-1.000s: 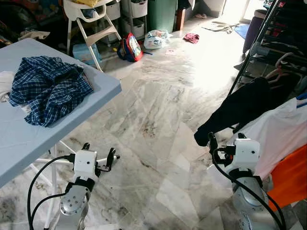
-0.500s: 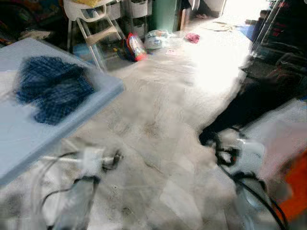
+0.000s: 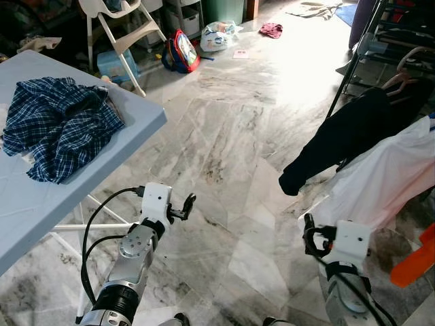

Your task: Hang hanger

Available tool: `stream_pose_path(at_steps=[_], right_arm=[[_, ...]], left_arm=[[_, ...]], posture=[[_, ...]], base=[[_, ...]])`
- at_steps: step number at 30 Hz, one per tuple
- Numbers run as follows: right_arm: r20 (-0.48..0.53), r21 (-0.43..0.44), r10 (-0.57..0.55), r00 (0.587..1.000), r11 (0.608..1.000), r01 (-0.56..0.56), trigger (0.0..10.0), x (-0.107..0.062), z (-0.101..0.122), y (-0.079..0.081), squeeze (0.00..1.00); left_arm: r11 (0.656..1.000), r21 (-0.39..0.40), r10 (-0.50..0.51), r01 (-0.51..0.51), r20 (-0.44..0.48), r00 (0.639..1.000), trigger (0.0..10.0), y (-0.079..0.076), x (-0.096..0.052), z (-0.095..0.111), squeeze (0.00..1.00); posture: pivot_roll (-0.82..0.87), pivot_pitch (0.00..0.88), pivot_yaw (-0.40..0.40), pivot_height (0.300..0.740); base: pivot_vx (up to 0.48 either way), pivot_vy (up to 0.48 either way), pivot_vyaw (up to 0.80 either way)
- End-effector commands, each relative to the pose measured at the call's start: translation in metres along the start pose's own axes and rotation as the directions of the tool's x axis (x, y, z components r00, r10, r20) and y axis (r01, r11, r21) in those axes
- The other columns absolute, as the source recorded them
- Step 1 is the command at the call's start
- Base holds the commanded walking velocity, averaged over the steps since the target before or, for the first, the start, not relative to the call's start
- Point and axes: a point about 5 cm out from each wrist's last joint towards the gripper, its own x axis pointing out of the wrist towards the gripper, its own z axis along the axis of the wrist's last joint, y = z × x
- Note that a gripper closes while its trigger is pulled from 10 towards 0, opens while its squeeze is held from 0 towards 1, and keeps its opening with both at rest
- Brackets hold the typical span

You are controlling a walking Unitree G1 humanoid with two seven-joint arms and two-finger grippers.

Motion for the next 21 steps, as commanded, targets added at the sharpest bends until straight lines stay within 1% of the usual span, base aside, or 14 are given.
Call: stream_pose_path(at_steps=[1, 2, 3, 4, 6, 7, 9, 12, 13, 14, 17, 18, 20, 21], right_arm=[[0.028, -0.019, 0.035, 0.999, 0.999, -0.034, 10.0, -0.002, 0.004, 0.001, 0.00], [0.038, -0.036, 0.043, 0.998, 0.999, -0.041, 10.0, -0.002, 0.005, 0.001, 0.00], [0.035, -0.061, 0.065, 0.997, 0.996, -0.063, 10.0, 0.000, 0.007, 0.002, 0.00], [0.035, -0.061, 0.065, 0.997, 0.996, -0.063, 10.0, 0.000, 0.007, 0.002, 0.00], [0.015, -0.056, 0.105, 0.994, 0.993, -0.104, 10.0, 0.002, 0.007, 0.003, 0.00], [0.015, -0.056, 0.105, 0.994, 0.993, -0.104, 10.0, 0.002, 0.007, 0.003, 0.00], [0.017, -0.077, 0.127, 0.992, 0.989, -0.125, 10.0, 0.009, 0.009, 0.002, 0.00], [0.056, -0.066, 0.134, 0.989, 0.989, -0.131, 10.0, 0.011, 0.015, 0.002, 0.00], [0.090, -0.058, 0.124, 0.988, 0.991, -0.119, 10.0, 0.011, 0.021, -0.001, 0.00], [0.090, -0.058, 0.124, 0.988, 0.991, -0.119, 10.0, 0.011, 0.021, -0.001, 0.00], [0.112, -0.051, 0.109, 0.988, 0.993, -0.103, 10.0, 0.006, 0.024, -0.005, 0.00], [0.119, -0.043, 0.100, 0.988, 0.995, -0.095, 10.0, 0.001, 0.026, -0.008, 0.00], [0.124, -0.029, 0.084, 0.989, 0.996, -0.081, 10.0, -0.007, 0.027, -0.014, 0.00], [0.124, -0.046, 0.085, 0.989, 0.996, -0.080, 10.0, -0.013, 0.025, -0.017, 0.00]], left_arm=[[0.997, 0.028, 0.070, -0.071, 0.004, 0.998, 10.0, 0.013, -0.013, -0.007, 0.00], [0.996, 0.035, 0.078, -0.079, 0.006, 0.997, 10.0, 0.015, -0.015, -0.008, 0.00], [0.994, 0.040, 0.098, -0.099, 0.008, 0.995, 10.0, 0.018, -0.022, -0.012, 0.00], [0.994, 0.040, 0.098, -0.099, 0.008, 0.995, 10.0, 0.018, -0.022, -0.012, 0.00], [0.993, 0.045, 0.109, -0.110, 0.011, 0.994, 10.0, 0.018, -0.031, -0.016, 0.00], [0.993, 0.045, 0.109, -0.110, 0.011, 0.994, 10.0, 0.018, -0.031, -0.016, 0.00], [0.992, 0.058, 0.110, -0.111, 0.025, 0.994, 10.0, 0.016, -0.039, -0.019, 0.00], [0.994, 0.083, 0.070, -0.076, 0.072, 0.995, 10.0, 0.010, -0.044, -0.013, 0.00], [0.994, 0.092, 0.041, -0.052, 0.118, 0.992, 10.0, 0.007, -0.050, -0.005, 0.00], [0.994, 0.092, 0.041, -0.052, 0.118, 0.992, 10.0, 0.007, -0.050, -0.005, 0.00], [0.994, 0.100, 0.028, -0.042, 0.138, 0.990, 10.0, 0.006, -0.057, -0.002, 0.00], [0.993, 0.109, 0.029, -0.045, 0.143, 0.989, 10.0, 0.008, -0.060, 0.000, 0.00], [0.991, 0.123, 0.034, -0.053, 0.149, 0.988, 10.0, 0.010, -0.065, 0.002, 0.00], [0.989, 0.132, 0.044, -0.063, 0.145, 0.988, 10.0, 0.012, -0.068, 0.001, 0.00]], posture=[[-0.07, 0.213, 0.067, 0.740], [-0.07, 0.214, 0.063, 0.740], [-0.06, 0.215, 0.052, 0.740], [-0.06, 0.215, 0.052, 0.740], [-0.04, 0.217, 0.034, 0.740], [-0.04, 0.217, 0.034, 0.740], [-0.01, 0.218, 0.009, 0.740], [0.01, 0.220, -0.003, 0.740], [0.02, 0.218, -0.007, 0.740], [0.02, 0.218, -0.007, 0.740], [0.03, 0.218, -0.004, 0.740], [0.03, 0.209, 0.000, 0.740], [0.03, 0.220, 0.012, 0.740], [0.02, 0.222, 0.021, 0.740]], base=[[0.000, 0.000, 0.00], [0.000, 0.000, 0.00], [0.000, 0.000, 0.00], [0.000, 0.000, 0.00], [0.000, 0.000, 0.00], [0.000, 0.000, 0.00], [0.000, 0.000, 0.00], [0.000, 0.000, 0.00], [0.000, 0.000, 0.00], [0.000, 0.000, 0.00], [0.000, 0.000, 0.00], [0.000, 0.000, 0.00], [0.000, 0.000, 0.00], [0.000, 0.000, 0.00]])
